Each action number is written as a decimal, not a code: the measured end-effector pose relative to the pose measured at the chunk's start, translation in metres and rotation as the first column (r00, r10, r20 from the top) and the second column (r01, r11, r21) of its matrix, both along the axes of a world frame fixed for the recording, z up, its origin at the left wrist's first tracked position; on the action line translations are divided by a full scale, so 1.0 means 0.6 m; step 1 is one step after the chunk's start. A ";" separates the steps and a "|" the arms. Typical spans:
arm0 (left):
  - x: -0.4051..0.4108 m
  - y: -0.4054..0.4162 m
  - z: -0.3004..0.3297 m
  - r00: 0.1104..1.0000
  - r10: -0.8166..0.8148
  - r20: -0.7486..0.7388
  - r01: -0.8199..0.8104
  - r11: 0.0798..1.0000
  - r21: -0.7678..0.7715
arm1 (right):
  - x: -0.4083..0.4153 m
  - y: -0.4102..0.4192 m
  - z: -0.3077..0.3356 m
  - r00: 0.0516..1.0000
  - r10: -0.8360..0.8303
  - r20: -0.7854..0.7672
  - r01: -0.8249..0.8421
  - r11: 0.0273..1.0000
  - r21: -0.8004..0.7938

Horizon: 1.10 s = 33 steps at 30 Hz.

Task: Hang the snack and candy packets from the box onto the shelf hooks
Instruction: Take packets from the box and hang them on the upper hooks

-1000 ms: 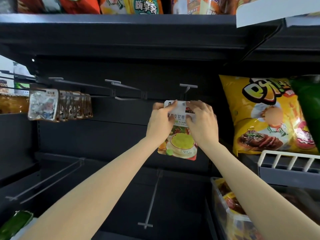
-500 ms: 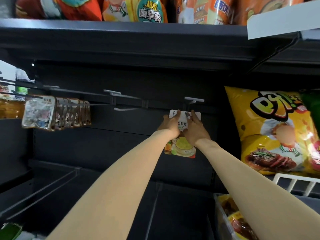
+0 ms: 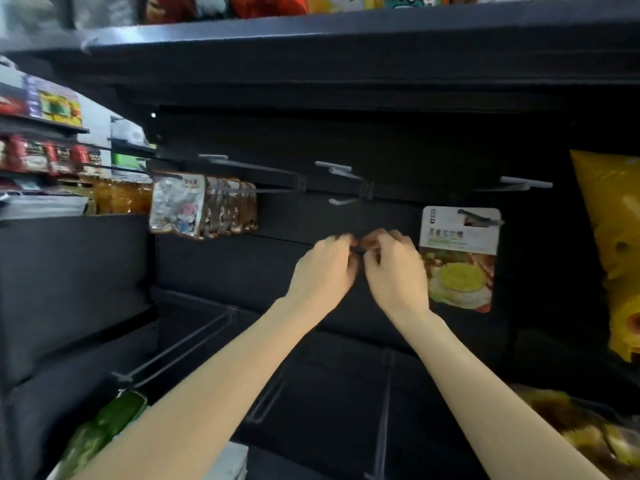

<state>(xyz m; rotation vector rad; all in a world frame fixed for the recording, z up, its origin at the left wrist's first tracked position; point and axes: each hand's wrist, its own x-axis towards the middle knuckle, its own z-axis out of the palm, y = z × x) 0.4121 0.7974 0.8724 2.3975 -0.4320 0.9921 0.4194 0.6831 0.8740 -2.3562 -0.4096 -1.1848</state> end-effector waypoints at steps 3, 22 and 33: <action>-0.036 0.122 -0.031 0.991 0.133 0.006 -0.133 0.991 -0.002 | -0.025 0.110 -0.016 0.995 0.102 0.020 -0.101 0.994 -0.045; -0.346 1.051 -0.307 0.514 0.731 -0.449 -0.729 0.648 0.221 | -0.164 1.038 -0.300 0.646 0.482 -0.592 -0.700 0.683 -0.208; -0.331 1.297 -0.500 0.344 0.644 -0.683 -0.743 0.631 0.221 | -0.072 1.294 -0.504 0.329 0.381 -0.864 -0.878 0.461 -0.130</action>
